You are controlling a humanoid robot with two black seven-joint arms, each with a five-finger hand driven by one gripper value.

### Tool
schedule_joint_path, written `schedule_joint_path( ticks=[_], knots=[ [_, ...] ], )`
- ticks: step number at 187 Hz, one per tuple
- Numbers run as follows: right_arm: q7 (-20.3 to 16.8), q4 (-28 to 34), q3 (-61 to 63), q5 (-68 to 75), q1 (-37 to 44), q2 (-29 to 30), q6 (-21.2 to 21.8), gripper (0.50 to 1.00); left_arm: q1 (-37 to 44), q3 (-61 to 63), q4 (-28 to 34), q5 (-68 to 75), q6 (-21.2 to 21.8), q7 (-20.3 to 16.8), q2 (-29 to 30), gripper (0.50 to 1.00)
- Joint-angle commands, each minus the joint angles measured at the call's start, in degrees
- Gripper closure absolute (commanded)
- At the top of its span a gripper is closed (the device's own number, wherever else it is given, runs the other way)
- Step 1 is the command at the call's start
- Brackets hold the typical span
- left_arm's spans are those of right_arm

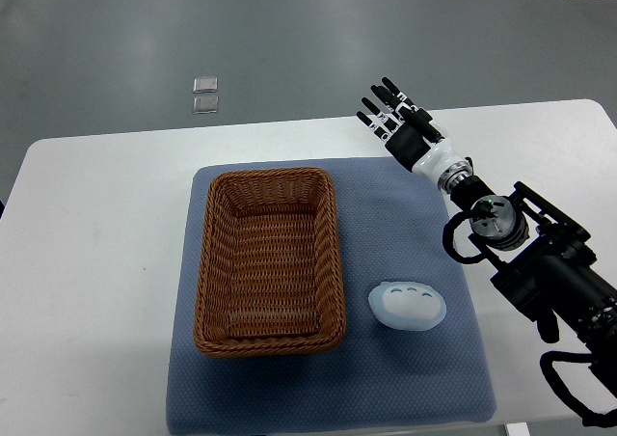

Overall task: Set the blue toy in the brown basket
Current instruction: 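Raise the right hand and swing it over the cushion toward the toy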

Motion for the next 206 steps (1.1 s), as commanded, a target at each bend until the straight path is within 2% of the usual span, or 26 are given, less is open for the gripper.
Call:
schedule_joint_path(
  ticks=[1, 58, 80, 110, 132, 152, 177, 195, 206],
  knots=[
    [0.0, 0.0, 0.0, 0.0, 0.3, -0.1, 0.0, 0.583, 0.0, -0.1, -0.1, 0.0, 0.0, 0.0, 0.0, 0.500],
    [-1.2, 1.3, -0.5, -1.9, 0.7, -1.2, 0.1, 0.583, -0.2, -0.4, 0.0, 0.0, -0.1, 0.0, 0.0, 0.500],
    [-2.6, 5.7, -2.4, -7.2, 0.8, -4.8, -0.3, 0.585, -0.2, -0.4, 0.0, 0.0, 0.0, 0.0, 0.0, 0.500],
    [-6.9, 14.3, -6.0, -21.8, 2.8, -12.4, -0.7, 0.583, -0.3, -0.4, -0.7, 0.2, -0.1, 0.0, 0.0, 0.500],
    [-8.6, 15.9, -10.7, -34.3, 9.4, -18.8, 1.1, 0.583, -0.3, -0.4, -1.6, 0.1, -0.1, 0.0, 0.0, 0.500],
    [-10.9, 18.4, -22.1, -38.7, 17.9, -25.7, 3.9, 0.585, -0.8, -0.4, -1.7, 0.1, -0.1, 0.0, 0.0, 0.500],
    [-15.0, 25.2, -38.1, -39.1, 29.5, -34.6, 7.4, 0.583, -1.1, -0.4, -1.8, 0.2, -0.1, 0.0, 0.0, 0.500],
    [-19.7, 31.9, -50.4, -39.1, 39.6, -39.2, 12.5, 0.583, -1.4, -0.4, -2.5, 0.2, -0.1, 0.0, 0.0, 0.500],
    [-21.0, 35.8, -55.4, -38.9, 44.6, -41.7, 14.6, 0.583, -1.5, -0.4, -2.5, 0.2, -0.1, 0.0, 0.0, 0.500]
  ],
)
